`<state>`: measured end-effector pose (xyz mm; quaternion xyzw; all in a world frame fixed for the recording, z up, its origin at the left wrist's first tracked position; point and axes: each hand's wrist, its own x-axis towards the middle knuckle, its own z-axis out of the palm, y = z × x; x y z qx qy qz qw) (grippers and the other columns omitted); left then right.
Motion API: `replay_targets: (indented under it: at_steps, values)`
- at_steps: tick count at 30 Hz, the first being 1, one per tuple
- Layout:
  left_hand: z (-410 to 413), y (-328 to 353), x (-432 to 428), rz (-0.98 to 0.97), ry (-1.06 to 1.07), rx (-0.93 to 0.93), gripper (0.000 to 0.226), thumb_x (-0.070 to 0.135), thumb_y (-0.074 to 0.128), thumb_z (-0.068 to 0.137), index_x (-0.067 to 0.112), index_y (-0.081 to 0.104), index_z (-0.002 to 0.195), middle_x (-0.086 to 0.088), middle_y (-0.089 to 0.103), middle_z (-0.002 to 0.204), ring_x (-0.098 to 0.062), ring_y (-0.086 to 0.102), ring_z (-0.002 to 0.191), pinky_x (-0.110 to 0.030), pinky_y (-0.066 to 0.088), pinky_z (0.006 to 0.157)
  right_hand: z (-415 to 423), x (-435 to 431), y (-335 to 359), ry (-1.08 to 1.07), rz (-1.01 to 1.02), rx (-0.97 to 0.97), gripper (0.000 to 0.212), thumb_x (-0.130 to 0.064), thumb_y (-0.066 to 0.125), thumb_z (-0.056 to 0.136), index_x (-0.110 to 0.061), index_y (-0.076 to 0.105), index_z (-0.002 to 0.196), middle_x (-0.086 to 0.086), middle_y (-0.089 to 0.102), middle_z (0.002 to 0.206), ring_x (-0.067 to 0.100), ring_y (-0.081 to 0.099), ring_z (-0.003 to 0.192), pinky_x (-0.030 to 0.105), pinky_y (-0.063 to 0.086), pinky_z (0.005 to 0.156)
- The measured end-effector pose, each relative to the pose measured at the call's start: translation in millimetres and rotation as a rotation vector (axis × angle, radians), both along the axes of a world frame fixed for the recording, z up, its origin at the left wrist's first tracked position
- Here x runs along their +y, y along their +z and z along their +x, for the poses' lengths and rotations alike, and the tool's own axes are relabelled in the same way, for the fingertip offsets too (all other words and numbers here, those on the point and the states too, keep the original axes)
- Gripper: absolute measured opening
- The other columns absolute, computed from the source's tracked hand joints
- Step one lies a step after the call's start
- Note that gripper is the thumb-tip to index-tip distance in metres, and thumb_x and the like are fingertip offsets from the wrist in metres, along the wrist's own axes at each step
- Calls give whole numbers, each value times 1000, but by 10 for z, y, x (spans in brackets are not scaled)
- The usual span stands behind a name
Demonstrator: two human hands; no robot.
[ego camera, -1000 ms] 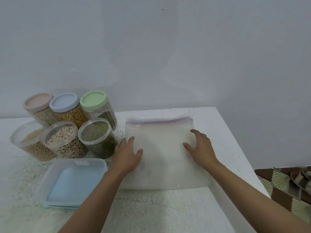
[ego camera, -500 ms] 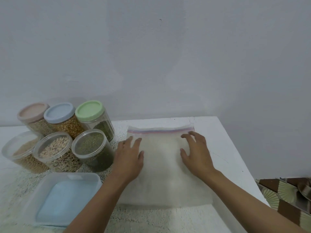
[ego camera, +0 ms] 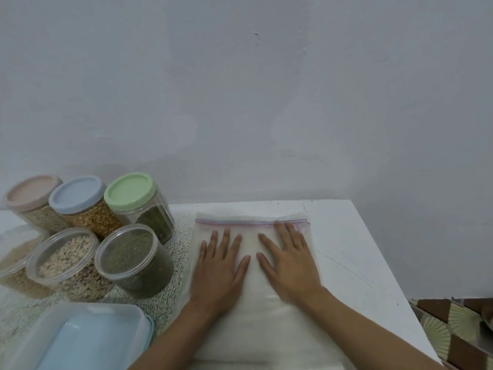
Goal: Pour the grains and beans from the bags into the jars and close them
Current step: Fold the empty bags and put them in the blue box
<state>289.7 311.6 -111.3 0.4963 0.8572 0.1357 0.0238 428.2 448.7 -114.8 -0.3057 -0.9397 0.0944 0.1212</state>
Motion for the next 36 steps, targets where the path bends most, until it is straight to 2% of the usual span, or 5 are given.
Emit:
replay_targets:
  at_steps: [5, 12, 22, 30, 36]
  values:
    - [-48, 143, -202, 250, -169, 9, 37, 42, 46, 96, 16, 64, 116, -4, 56, 126, -24, 45, 127, -44, 47, 103, 20, -22, 26, -56, -15, -9, 58, -62, 30, 100, -37, 50, 148, 20, 29, 161, 41, 23, 150, 45, 14, 122]
    - [136, 99, -600, -210, -253, 33, 82, 80, 13, 96, 36, -11, 161, 16, -24, 164, -5, -24, 152, -43, -12, 124, 6, -47, 154, -79, 61, -84, 62, -65, 30, 93, -35, 56, 140, 10, 53, 116, 32, 48, 104, 42, 42, 98]
    - [149, 12, -676, -124, -244, 57, 81, 82, 6, 94, 37, -7, 161, 15, -17, 167, -4, -19, 153, -46, -11, 125, 205, -723, 460, 61, -110, -153, 62, -57, 18, 102, -30, 35, 155, 10, 27, 164, 27, 13, 155, 47, 1, 126]
    - [117, -36, -699, -129, -160, 71, 77, 75, 2, 97, 32, -15, 160, 11, -24, 166, -7, -30, 150, -41, -16, 124, 631, -679, -6, -46, -33, -190, 78, -84, 6, 92, -46, -8, 159, -7, -23, 166, 18, -31, 151, 51, -13, 123]
    - [53, 3, -737, -12, -88, -79, 65, 68, 23, 101, 43, 16, 160, 16, -3, 166, 2, -5, 152, -25, -7, 123, 778, -588, 34, -70, -108, -194, 78, -75, 3, 96, -34, -13, 160, -8, -25, 166, 10, -29, 151, 42, -10, 126]
